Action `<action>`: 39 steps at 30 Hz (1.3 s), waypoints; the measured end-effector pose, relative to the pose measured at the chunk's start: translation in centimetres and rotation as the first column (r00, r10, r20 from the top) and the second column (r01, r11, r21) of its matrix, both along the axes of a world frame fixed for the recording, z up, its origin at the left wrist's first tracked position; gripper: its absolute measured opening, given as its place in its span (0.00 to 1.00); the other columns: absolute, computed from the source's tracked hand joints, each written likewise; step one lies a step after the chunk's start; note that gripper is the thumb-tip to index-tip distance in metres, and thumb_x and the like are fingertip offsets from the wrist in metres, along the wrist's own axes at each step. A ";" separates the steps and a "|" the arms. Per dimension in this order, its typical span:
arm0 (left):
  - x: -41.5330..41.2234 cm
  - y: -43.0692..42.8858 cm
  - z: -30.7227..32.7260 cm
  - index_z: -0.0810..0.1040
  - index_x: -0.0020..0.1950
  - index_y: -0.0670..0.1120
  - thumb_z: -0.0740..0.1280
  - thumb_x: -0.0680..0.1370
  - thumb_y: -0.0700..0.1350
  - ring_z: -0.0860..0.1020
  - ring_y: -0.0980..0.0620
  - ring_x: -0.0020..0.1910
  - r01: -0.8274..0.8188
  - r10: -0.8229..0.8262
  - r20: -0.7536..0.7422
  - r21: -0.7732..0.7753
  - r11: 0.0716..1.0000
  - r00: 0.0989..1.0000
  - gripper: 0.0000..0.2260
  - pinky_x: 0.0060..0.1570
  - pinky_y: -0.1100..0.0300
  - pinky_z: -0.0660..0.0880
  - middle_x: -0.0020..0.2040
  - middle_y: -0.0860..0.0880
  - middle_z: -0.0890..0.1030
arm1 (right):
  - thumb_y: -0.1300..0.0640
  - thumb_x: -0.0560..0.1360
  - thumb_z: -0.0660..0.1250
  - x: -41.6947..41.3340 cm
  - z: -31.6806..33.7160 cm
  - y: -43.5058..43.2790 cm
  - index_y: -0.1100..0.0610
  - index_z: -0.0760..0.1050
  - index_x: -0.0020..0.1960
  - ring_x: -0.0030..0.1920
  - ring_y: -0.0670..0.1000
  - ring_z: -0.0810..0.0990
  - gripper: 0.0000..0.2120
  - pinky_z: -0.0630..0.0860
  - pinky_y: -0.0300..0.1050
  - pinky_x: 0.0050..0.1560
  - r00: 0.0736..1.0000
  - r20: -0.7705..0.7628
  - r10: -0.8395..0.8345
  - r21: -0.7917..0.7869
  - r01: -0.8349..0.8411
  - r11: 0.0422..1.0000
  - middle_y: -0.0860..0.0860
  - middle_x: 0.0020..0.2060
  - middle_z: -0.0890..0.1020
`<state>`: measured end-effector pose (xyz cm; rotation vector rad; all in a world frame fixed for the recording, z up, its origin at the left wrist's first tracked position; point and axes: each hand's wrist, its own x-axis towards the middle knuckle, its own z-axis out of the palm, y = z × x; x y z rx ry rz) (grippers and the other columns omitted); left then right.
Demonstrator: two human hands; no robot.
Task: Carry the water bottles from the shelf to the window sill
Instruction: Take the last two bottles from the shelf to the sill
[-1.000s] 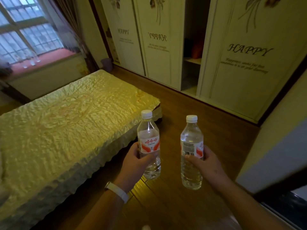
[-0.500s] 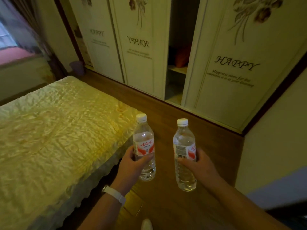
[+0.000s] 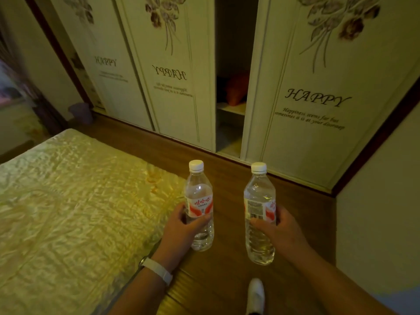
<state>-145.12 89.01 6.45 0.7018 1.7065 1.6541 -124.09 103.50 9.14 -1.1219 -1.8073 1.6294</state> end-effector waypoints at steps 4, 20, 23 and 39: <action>-2.3 5.3 -1.0 0.82 0.52 0.58 0.82 0.62 0.59 0.86 0.49 0.49 0.004 -0.004 0.008 -0.029 1.000 1.000 0.22 0.43 0.59 0.82 0.50 0.49 0.87 | 0.55 0.71 0.76 -3.0 -1.4 5.9 0.48 0.75 0.59 0.43 0.38 0.83 0.19 0.76 0.28 0.32 1.000 -0.023 -0.004 -0.031 0.003 1.000 0.45 0.49 0.83; -10.0 29.6 2.2 0.79 0.59 0.44 0.80 0.67 0.43 0.86 0.48 0.48 -0.124 0.123 -0.021 -0.071 0.990 0.992 0.23 0.42 0.62 0.81 0.49 0.46 0.87 | 0.51 0.68 0.78 -13.9 -2.4 32.3 0.47 0.72 0.54 0.44 0.47 0.82 0.19 0.76 0.36 0.33 0.991 0.065 0.120 -0.128 -0.111 0.986 0.48 0.48 0.81; -12.0 32.1 2.7 0.79 0.59 0.43 0.77 0.69 0.38 0.86 0.48 0.47 -0.153 0.152 -0.015 -0.059 0.986 0.988 0.19 0.40 0.64 0.80 0.48 0.46 0.87 | 0.52 0.68 0.78 -16.3 -2.3 35.0 0.49 0.71 0.56 0.44 0.48 0.82 0.22 0.77 0.37 0.34 0.990 0.063 0.126 -0.129 -0.117 0.985 0.48 0.47 0.81; -33.0 43.6 -3.1 0.81 0.51 0.60 0.80 0.64 0.55 0.86 0.50 0.47 -0.213 0.219 0.038 -0.126 0.969 0.975 0.18 0.43 0.60 0.81 0.48 0.50 0.87 | 0.55 0.70 0.77 -38.6 -2.4 47.4 0.53 0.70 0.67 0.56 0.56 0.80 0.28 0.78 0.49 0.51 0.953 0.175 0.249 -0.068 -0.240 0.968 0.54 0.58 0.79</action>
